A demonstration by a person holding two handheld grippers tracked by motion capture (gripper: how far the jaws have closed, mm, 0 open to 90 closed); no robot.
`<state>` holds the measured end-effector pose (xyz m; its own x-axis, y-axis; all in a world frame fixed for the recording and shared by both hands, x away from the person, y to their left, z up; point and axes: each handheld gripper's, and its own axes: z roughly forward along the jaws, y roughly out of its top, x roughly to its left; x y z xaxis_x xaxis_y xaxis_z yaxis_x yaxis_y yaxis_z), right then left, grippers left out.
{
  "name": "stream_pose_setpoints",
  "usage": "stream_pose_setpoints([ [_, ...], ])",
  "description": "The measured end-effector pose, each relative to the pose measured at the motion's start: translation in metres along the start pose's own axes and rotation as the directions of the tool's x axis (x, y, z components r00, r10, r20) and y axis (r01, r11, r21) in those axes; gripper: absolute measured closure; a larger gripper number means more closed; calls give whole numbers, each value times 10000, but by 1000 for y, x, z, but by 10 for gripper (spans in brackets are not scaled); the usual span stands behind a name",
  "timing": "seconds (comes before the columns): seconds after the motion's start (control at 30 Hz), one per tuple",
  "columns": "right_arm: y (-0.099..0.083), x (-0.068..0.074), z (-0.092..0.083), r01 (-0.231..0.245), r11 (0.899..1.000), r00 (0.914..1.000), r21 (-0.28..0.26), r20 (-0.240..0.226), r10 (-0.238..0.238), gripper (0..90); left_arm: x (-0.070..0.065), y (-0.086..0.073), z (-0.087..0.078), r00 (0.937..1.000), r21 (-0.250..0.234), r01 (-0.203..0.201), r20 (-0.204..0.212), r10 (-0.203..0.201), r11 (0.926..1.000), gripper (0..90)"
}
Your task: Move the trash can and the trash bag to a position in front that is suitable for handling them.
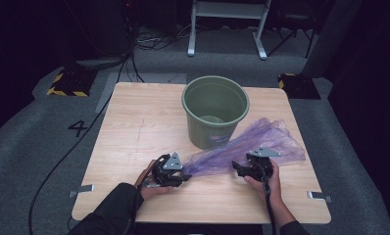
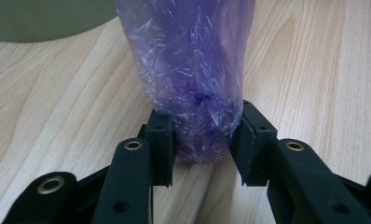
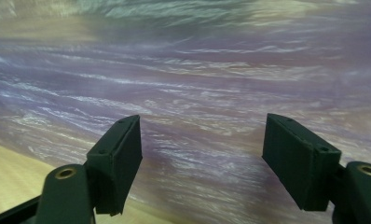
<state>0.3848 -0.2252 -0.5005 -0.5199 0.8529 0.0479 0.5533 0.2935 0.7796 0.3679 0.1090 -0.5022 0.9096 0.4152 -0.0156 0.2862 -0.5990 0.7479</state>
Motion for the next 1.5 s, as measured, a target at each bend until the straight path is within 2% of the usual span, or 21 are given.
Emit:
stream_pose_setpoints([
  [0.03, 1, 0, 2, 168, 9999, 9998, 24, 49, -168, 287, -1, 1, 1, 10000, 34, -28, -9, 28, 10000, 627],
  [0.13, 3, -5, 7, 177, 9996, 9998, 206, -7, -177, 313, -2, 4, 5, 9999, 46, -127, 119, 126, 9999, 621],
  [0.2, 4, -8, 8, 288, 9994, 9996, 169, -51, -287, 401, -3, 6, 7, 9986, 37, -170, 501, 168, 9998, 519],
  [0.3, 7, -14, 11, 420, 9988, 9991, 248, -108, -418, 435, -4, 10, 7, 9965, 607, -349, 780, 301, 9975, 266],
  [0.33, 8, -17, 11, 400, 9989, 9990, 264, -195, -395, 447, -3, 10, 6, 9958, 626, -275, 885, 219, 9977, 228],
  [0.4, 10, -22, 13, 590, 9978, 9978, 305, -313, -581, 453, -1, 9, 0, 9976, 399, 25, 691, -53, 9992, 165],
  [0.43, 12, -24, 14, 648, 9973, 9972, 357, -393, -633, 452, 1, 8, -5, 9977, 228, 211, 638, -225, 9995, 155],
  [0.47, 14, -27, 16, 978, 9941, 9946, 462, -403, -959, 443, 3, 7, -8, 9978, 209, 218, 615, -230, 9995, 157],
  [0.53, 16, -31, 16, 1124, 9919, 9921, 586, -627, -1087, 443, 6, 2, -16, 9997, 308, 103, 224, -110, 9995, 158],
  [0.6, 18, -35, 17, 1408, 9880, 9873, 630, -831, -1354, 407, 10, -5, -21, 9997, 389, 246, 10, -246, 9989, 156],
  [0.63, 18, -36, 18, 1491, 9869, 9865, 620, -779, -1441, 370, 12, -10, -25, 9997, 488, 241, -66, -238, 9985, 156],
  [0.73, 19, -41, 16, 1789, 9814, 9817, 698, -794, -1733, 351, 16, -20, -35, 9990, 765, 174, -434, -141, 9969, 156],
  [0.83, 19, -37, 10, 2124, 9748, 9763, 681, -578, -2087, 273, 20, -27, -44, 9984, 849, 124, -564, -77, 9963, 158],
  [0.97, 22, -25, -1, 2234, 9747, 9734, 37, -532, -2229, 211, 26, -38, -55, 9971, 798, 497, -613, -449, 9956, 158],
  [1.1, 22, -26, 3, 1957, 9807, 9805, 17, -191, -1957, 183, 30, -48, -60, 9949, 908, 835, -638, -779, 9924, 163],
  [1.13, 21, -30, 5, 1760, 9844, 9841, 62, -246, -1758, 183, 29, -50, -61, 9948, 834, 846, -630, -794, 9929, 168],
  [1.27, 17, -41, 10, 1096, 9940, 9939, 20, 86, -1096, 174, 29, -55, -66, 9939, 744, 982, -584, -940, 9924, 167],
  [1.33, 15, -46, 12, 914, 9957, 9953, 148, 297, -918, 185, 29, -57, -66, 9927, 540, 1046, -653, -1011, 9930, 163],
  [1.4, 14, -48, 14, 835, 9960, 9958, 313, 350, -845, 230, 24, -60, -65, 9931, 477, 790, -907, -744, 9957, 161],
  [1.43, 14, -48, 16, 874, 9952, 9953, 440, 378, -891, 253, 24, -60, -65, 9928, 474, 802, -932, -756, 9956, 156],
  [1.5, 14, -49, 16, 894, 9952, 9956, 389, 238, -903, 277, 24, -60, -65, 9926, 463, 820, -941, -773, 9956, 155],
])
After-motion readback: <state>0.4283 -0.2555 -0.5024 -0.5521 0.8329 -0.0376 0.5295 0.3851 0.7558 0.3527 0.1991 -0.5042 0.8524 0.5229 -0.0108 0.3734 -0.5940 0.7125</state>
